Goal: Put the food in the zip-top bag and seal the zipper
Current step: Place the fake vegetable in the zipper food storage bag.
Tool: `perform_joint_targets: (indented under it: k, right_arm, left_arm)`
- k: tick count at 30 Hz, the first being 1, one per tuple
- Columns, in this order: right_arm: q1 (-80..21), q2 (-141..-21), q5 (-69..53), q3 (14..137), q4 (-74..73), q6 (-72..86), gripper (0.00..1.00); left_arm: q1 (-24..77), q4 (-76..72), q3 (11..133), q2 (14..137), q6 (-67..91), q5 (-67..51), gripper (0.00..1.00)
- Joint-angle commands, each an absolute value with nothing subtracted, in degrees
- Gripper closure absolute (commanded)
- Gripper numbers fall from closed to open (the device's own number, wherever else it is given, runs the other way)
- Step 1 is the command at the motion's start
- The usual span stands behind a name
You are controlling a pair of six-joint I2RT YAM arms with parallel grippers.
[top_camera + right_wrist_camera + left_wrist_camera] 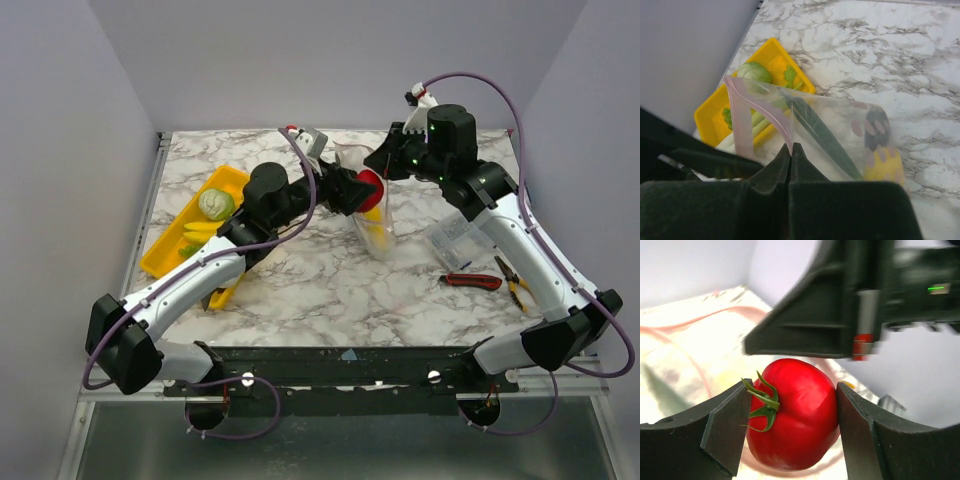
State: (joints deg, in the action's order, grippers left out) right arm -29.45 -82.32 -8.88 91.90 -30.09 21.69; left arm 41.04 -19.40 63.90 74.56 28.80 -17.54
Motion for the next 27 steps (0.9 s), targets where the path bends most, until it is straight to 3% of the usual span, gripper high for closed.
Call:
perform_joint_targets:
  k: [1, 9, 12, 20, 23, 24, 27]
  right_arm:
    - [-30.6, -81.9, -12.4, 95.2, -30.1, 23.3, 0.99]
    - [-30.6, -82.4, -13.2, 95.4, -30.1, 23.8, 0.99]
    - [-30.7, -82.6, -14.0, 95.0, -29.6, 24.1, 0.99]
    - [-30.7, -81.7, -13.2, 94.7, -29.6, 24.2, 0.99]
    - [-30.6, -81.8, -13.2, 94.6, -29.6, 24.2, 0.99]
    - [-30.6, -81.8, -13.2, 94.5, -29.6, 24.1, 0.99]
    - [-30.7, -81.8, -12.9, 94.5, -29.7, 23.9, 0.99]
  left_arm:
    - [40.5, -3.7, 67.3, 76.7, 27.4, -5.8, 1.00]
    - [40.5, 21.3, 85.0, 82.2, 34.6, -1.3, 1.00]
    - [40.6, 24.2, 88.7, 84.5, 37.2, -3.8, 0.97]
    - [40.6, 25.5, 91.9, 86.0, 37.7, -7.7, 0.65]
    - [40.5, 26.0, 92.5, 85.7, 38.1, -8.1, 0.43]
    - [40.5, 26.1, 92.6, 85.4, 37.8, -8.2, 0.29]
    - [40.6, 27.5, 93.6, 84.5, 36.3, -8.4, 0.10]
